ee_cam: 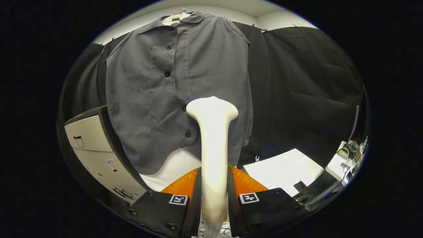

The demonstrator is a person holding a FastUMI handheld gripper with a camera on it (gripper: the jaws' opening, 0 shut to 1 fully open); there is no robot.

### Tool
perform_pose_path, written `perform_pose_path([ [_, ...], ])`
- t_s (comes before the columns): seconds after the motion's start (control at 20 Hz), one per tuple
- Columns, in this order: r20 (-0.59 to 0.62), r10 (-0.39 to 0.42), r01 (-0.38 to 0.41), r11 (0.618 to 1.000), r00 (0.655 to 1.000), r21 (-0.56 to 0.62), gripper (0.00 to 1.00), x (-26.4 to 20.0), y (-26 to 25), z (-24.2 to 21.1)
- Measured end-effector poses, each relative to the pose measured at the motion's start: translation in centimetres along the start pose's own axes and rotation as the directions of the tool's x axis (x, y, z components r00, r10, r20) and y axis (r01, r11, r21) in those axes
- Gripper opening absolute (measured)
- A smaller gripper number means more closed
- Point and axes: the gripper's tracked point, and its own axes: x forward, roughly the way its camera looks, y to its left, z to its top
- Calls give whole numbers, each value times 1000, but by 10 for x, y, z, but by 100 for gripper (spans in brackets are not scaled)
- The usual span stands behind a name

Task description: Iron the clothes twice with a garment steamer, once on the left side and once on the right side.

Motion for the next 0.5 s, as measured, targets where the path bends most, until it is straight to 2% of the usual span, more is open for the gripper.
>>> perform_pose_path([
  [0.25, 65, -5, 6, 1000, 998, -4, 42, -43, 7, 19],
  [0.5, 170, 1, -6, 1000, 985, 31, 42, -101, 20, 64],
])
